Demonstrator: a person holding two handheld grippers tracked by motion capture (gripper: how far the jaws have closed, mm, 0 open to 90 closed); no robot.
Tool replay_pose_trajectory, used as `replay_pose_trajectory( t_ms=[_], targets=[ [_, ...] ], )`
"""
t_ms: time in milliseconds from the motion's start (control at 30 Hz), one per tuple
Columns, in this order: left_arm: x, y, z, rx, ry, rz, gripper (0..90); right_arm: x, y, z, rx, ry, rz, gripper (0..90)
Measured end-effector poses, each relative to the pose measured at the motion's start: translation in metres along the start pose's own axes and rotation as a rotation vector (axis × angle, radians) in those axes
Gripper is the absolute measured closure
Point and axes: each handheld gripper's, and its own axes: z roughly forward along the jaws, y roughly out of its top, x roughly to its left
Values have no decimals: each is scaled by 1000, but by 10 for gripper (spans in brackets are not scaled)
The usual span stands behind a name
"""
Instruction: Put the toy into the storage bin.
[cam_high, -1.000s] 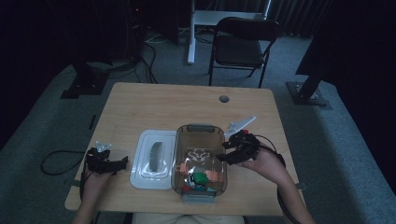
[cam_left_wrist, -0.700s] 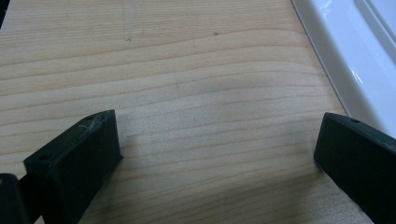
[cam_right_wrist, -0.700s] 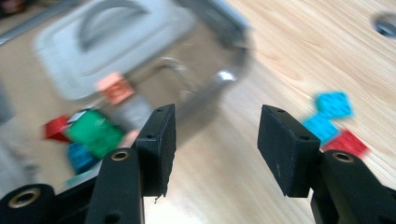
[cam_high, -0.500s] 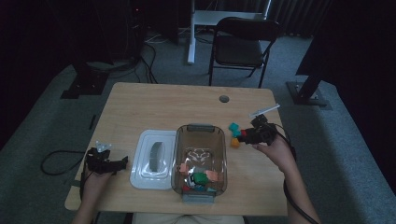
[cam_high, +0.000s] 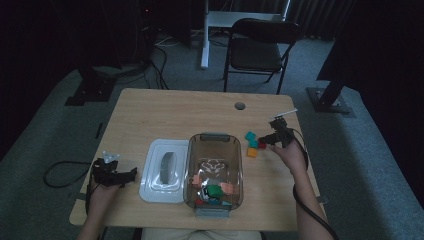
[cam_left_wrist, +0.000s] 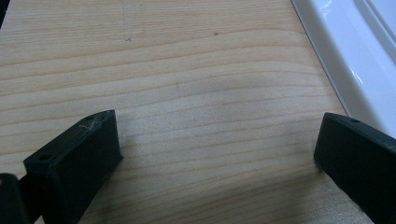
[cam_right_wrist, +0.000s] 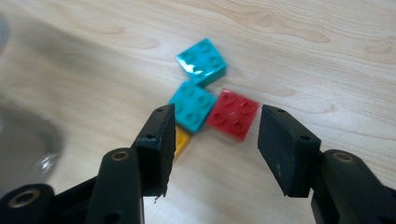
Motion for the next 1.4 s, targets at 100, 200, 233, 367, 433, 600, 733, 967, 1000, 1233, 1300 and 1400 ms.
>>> replay_pose_trajectory(
  t_ms=[100, 200, 233, 367, 433, 600, 733, 967, 1000, 1233, 1300, 1400],
  targets=[
    [0, 0, 0, 0, 0, 0, 9, -5, 2, 11, 6, -8, 34, 450],
    [0, 0, 0, 0, 0, 0, 9, -9, 3, 21, 21, -5, 54, 450],
    [0, 0, 0, 0, 0, 0, 9, -9, 3, 23, 24, -1, 58, 450],
    [0, 0, 0, -1, 0, -1, 9, -13, 3, 33, 54, -9, 62, 457],
    [0, 0, 0, 0, 0, 0, 9, -15, 3, 35, 60, -15, 65, 457],
    [0, 0, 0, 0, 0, 0, 9, -18, 4, 37, 60, 5, 75, 463],
    [0, 0, 0, -1, 0, -1, 9, -16, 7, 40, 80, 1, 63, 462],
    [0, 0, 0, 0, 0, 0, 9, -16, 6, 45, 105, -23, 57, 511],
    [0, 0, 0, -1, 0, -1, 9, -16, 6, 45, 110, -27, 46, 517],
    [0, 0, 0, 0, 0, 0, 9, -13, 4, 46, 136, -38, -11, 582],
    [0, 0, 0, 0, 0, 0, 9, -14, 3, 42, 137, -38, -18, 583],
    [0, 0, 0, 0, 0, 0, 9, -15, 2, 38, 132, -36, -23, 583]
  ],
)
